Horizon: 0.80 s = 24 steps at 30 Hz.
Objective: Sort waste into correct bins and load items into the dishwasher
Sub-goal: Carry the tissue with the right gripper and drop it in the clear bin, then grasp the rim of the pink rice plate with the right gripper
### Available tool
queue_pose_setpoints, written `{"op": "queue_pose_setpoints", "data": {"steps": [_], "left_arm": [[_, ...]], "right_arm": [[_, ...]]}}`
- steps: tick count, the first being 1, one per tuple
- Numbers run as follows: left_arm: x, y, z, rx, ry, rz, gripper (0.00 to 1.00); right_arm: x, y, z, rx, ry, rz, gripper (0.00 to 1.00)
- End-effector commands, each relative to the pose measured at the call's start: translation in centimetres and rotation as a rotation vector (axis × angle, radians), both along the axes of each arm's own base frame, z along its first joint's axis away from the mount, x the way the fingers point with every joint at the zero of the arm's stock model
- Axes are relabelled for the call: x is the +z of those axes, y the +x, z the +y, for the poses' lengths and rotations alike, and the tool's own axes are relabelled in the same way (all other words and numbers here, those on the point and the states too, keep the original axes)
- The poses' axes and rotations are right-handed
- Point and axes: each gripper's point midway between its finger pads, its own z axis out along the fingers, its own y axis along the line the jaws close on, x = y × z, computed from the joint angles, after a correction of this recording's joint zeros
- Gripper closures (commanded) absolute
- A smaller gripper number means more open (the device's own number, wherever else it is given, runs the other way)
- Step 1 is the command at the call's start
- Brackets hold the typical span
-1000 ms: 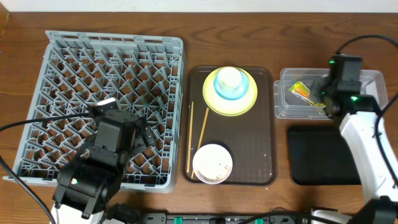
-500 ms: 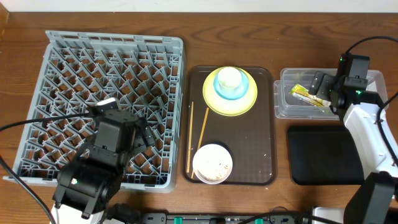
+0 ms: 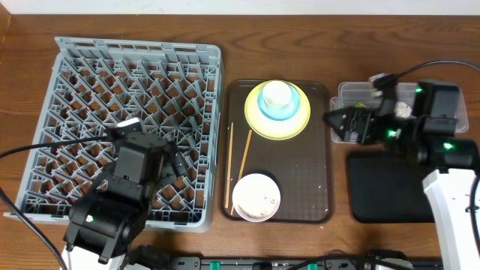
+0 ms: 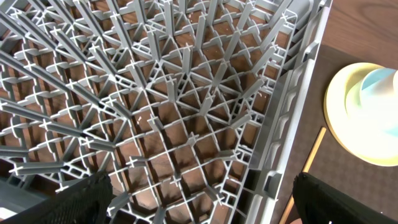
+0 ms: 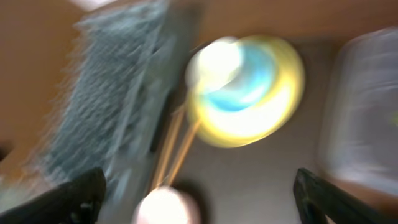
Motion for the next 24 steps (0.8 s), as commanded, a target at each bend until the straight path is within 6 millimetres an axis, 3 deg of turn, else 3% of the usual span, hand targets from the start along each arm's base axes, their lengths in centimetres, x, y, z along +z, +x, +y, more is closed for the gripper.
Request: {"op": "queue_pose_setpoints", "data": {"steps": [1,3,5,12,20,24], "left_arm": [[0.6,0.1,0.2,-0.002,0.008,-0.013,0.06],[0.6,0.1,0.2,-0.002,0.008,-0.013,0.06],[0.6,0.1,0.2,-0.002,0.009,-0.013,0.06],[0.6,0.1,0.2,-0.002,0.008,-0.013,0.06],[0.6,0.1,0.2,-0.002,0.008,-0.013,0.06],[0.6,0.1,0.2,-0.002,0.008,-0.013,0.06]], "right_arm": [[0.7,-3.3,4.7,0.198,0.114,0.048,0.5],[-0.8,-4.3,6.1,0.234,0.04,0.076,0.82],[-2.8,-5.3,7.2,0.251,-0.07,0.101,0.98],[-9.2,-8.7,10.4,0.224,-0.475,0.102,0.99],[-13.8,-11.9,16.0,0.333,-0.658,0.016,0.99],[-16.8,-12.1,16.5,0.35,-0.751,0.017,0.99]]}}
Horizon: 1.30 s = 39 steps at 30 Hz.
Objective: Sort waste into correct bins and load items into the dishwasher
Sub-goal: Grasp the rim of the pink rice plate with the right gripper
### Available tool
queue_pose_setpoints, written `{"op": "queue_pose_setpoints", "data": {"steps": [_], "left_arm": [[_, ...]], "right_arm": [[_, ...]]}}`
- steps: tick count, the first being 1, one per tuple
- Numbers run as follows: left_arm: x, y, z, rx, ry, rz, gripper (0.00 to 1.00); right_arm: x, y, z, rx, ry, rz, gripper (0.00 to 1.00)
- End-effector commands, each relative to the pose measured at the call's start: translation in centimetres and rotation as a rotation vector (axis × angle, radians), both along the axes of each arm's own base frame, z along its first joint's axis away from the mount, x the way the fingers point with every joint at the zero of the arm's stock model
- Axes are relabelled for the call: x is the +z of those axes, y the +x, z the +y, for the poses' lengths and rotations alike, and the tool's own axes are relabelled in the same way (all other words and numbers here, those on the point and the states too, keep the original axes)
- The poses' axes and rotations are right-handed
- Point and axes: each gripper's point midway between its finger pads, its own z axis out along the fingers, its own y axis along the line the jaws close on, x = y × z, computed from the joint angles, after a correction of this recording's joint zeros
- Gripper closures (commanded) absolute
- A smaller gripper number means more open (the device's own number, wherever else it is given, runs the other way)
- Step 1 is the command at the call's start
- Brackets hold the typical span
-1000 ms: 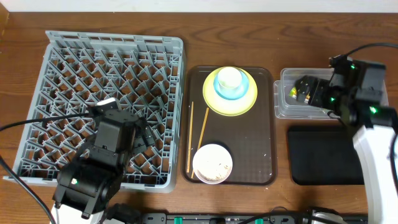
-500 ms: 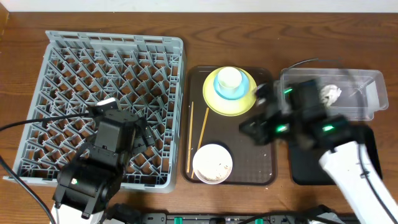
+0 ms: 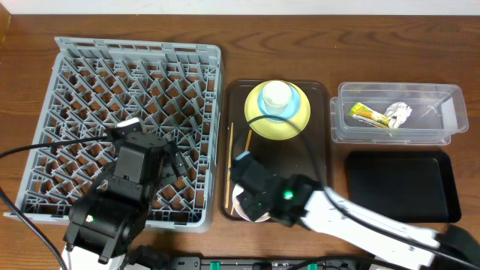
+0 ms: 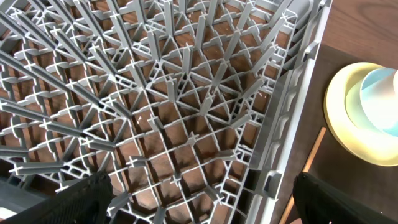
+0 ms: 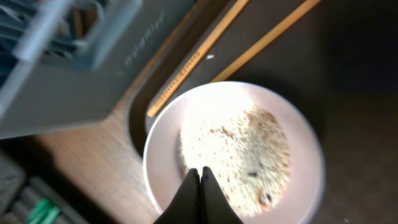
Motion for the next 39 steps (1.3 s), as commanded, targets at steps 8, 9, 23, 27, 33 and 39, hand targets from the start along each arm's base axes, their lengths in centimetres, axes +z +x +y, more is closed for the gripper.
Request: {"op": "queue_pose_setpoints", "data": {"steps": [8,9,23,27,33,39], "left_arm": [[0.6,0.1,0.2,-0.001,0.009,-0.013,0.06],[0.6,0.1,0.2,-0.001,0.008,-0.013,0.06],[0.6,0.1,0.2,-0.002,0.008,-0.013,0.06],[0.6,0.1,0.2,-0.002,0.008,-0.013,0.06],[0.6,0.1,0.2,-0.002,0.008,-0.013,0.06],[0.6,0.1,0.2,-0.002,0.008,-0.013,0.06]], "right_arm": [[-5.1,2.6,-3.3,-0.112,-0.235,-0.054,0.99],[-5.2,3.0,-3.8,-0.125,-0.248,-0.056,0.99],[-5.2,8.5,-12.4,-0.405,-0.37,-0.043,0.99],[-4.9,10.4,-15.7,-0.519,-0.397,-0.054,0.99],[-2.6,10.7,-14.1,-0.377,-0.284,0.046,0.83],[3.5,8.7,-9.7,-0.174,-0.064,0.109,0.62]]}}
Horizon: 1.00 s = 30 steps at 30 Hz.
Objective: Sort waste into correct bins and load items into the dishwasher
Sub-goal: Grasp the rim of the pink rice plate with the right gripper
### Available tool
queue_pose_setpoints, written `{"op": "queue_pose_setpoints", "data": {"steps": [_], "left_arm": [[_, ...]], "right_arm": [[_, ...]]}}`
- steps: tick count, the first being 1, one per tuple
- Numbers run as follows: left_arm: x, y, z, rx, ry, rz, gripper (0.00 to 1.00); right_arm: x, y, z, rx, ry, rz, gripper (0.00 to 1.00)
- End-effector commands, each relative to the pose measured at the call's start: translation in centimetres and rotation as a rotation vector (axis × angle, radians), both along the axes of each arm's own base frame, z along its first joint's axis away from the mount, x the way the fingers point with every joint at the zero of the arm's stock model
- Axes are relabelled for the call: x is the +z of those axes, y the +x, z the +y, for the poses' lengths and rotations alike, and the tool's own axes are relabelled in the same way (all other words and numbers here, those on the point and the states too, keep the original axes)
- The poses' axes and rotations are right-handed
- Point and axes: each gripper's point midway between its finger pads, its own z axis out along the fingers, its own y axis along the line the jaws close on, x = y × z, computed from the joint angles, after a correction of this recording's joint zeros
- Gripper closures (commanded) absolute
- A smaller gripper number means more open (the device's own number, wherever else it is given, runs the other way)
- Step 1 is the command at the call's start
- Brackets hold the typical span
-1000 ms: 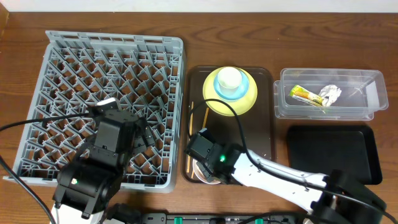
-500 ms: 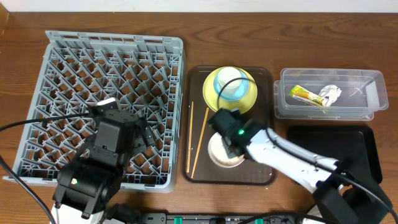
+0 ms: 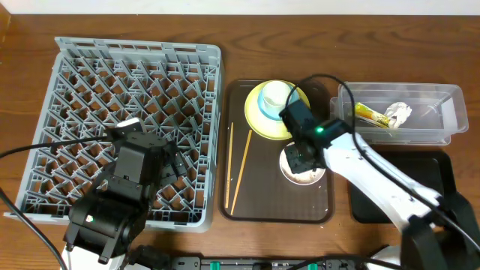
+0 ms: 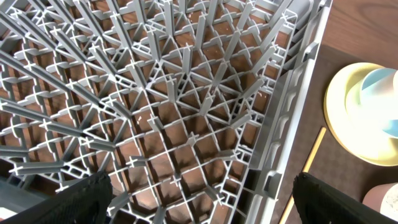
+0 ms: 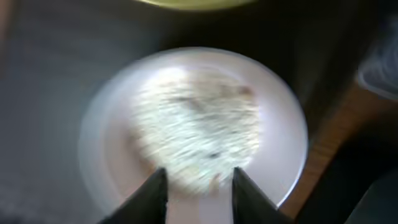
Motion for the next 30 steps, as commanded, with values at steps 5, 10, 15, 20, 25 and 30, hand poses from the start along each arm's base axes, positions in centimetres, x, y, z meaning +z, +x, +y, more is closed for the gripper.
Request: {"op": "queue_pose_setpoints", "data": {"steps": [5,10,15,20,25,30], "left_arm": [[0.6,0.1,0.2,-0.002,0.008,-0.013,0.06],[0.6,0.1,0.2,-0.002,0.008,-0.013,0.06],[0.6,0.1,0.2,-0.001,0.009,-0.013,0.06],[0.6,0.1,0.2,-0.002,0.008,-0.013,0.06],[0.6,0.1,0.2,-0.002,0.008,-0.013,0.06],[0.6,0.1,0.2,-0.002,0.009,-0.013,0.06]], "right_arm": [[6.0,-2.6,4.4,0.199,0.255,-0.008,0.44],[3.5,-4.0,4.1,0.22,0.175,0.018,0.44],[-0.3,-5.2,4.0,0.244,0.14,0.018,0.5],[-3.2,-5.3,3.4,0.247,0.126,-0.017,0.56],[-4.6,-5.2,3.6,0.249,0.149,-0.053,0.66],[-5.7,-5.4,3.4,0.25,0.156,-0.065,0.72]]}}
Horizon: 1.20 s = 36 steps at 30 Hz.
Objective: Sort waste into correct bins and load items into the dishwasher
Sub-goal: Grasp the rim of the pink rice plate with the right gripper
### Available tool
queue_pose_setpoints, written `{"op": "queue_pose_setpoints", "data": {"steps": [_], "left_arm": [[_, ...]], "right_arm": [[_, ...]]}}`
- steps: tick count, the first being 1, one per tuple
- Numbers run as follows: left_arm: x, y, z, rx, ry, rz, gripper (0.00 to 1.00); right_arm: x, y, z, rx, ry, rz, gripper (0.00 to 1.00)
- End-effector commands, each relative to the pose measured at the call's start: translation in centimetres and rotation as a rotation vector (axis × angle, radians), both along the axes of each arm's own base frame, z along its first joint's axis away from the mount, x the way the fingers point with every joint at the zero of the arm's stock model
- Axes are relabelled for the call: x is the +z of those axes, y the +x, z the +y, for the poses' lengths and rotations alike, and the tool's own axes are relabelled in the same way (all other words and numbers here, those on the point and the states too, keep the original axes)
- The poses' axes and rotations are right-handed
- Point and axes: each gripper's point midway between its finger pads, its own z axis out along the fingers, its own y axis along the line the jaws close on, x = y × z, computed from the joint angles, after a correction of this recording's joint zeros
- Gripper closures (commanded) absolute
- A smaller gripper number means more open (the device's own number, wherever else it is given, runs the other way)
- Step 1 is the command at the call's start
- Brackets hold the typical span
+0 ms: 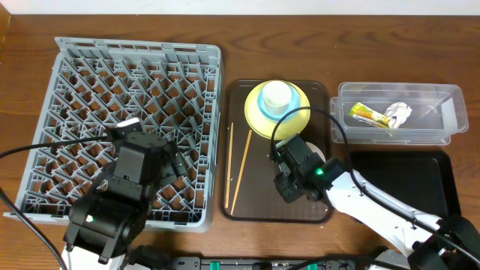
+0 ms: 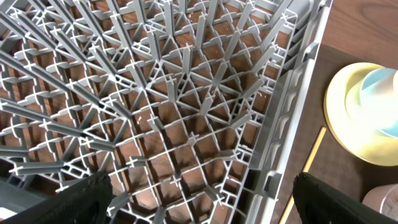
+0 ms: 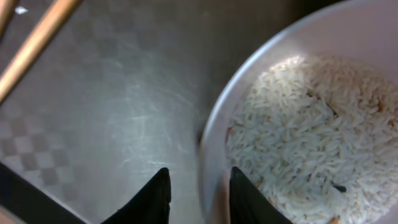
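Note:
A white bowl of rice (image 1: 318,154) stands on the right of the dark tray (image 1: 262,191), mostly hidden under my right arm. My right gripper (image 1: 292,180) is at the bowl's left rim. In the right wrist view the bowl (image 3: 311,124) fills the right side, and the gripper (image 3: 199,180) is open with the rim between its fingers; a strip of tray shows beside the left finger. A yellow plate (image 1: 298,120) with a cup (image 1: 276,95) sits at the tray's back. Two chopsticks (image 1: 240,169) lie on its left. My left gripper (image 2: 202,199) hangs open over the grey rack (image 1: 135,51).
A clear bin (image 1: 442,129) at the back right holds a wrapper (image 1: 364,112) and crumpled paper (image 1: 397,112). A black bin (image 1: 405,187) lies in front of it. The rack's right wall (image 2: 292,112) borders the tray.
The bowl stays at the tray's right. My right arm, which reached in from the back, now comes from the front right. Its fingers now straddle the bowl's left rim. Left arm unchanged.
First my right gripper was by the clear bin and the rice bowl stood at the tray's front left. Then the gripper was shut over that bowl's rim. Later the bowl stood on the tray's right under parted fingers. Now the fingers straddle its left rim.

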Motion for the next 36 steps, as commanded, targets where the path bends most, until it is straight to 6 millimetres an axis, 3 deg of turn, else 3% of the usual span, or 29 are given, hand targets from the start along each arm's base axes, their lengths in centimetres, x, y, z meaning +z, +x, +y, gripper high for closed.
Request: {"op": "queue_pose_setpoints", "data": {"steps": [1,8,15,21,28,36], "left_arm": [[0.6,0.1,0.2,-0.002,0.009,-0.013,0.06],[0.6,0.1,0.2,-0.002,0.009,-0.013,0.06],[0.6,0.1,0.2,-0.002,0.009,-0.013,0.06],[0.6,0.1,0.2,-0.002,0.009,-0.013,0.06],[0.6,0.1,0.2,-0.002,0.009,-0.013,0.06],[0.6,0.1,0.2,-0.002,0.009,-0.013,0.06]], "right_arm": [[-0.9,-0.6,-0.4,0.009,-0.019,0.007,0.72],[-1.0,-0.8,-0.6,0.01,-0.026,0.018,0.7],[-1.0,-0.9,-0.6,0.01,-0.026,0.019,0.99],[-0.6,-0.7,-0.2,0.012,-0.015,0.017,0.99],[4.0,-0.4,1.5,-0.026,0.05,0.071,0.99],[10.4,0.0,0.6,-0.089,0.021,0.068,0.99]]}}
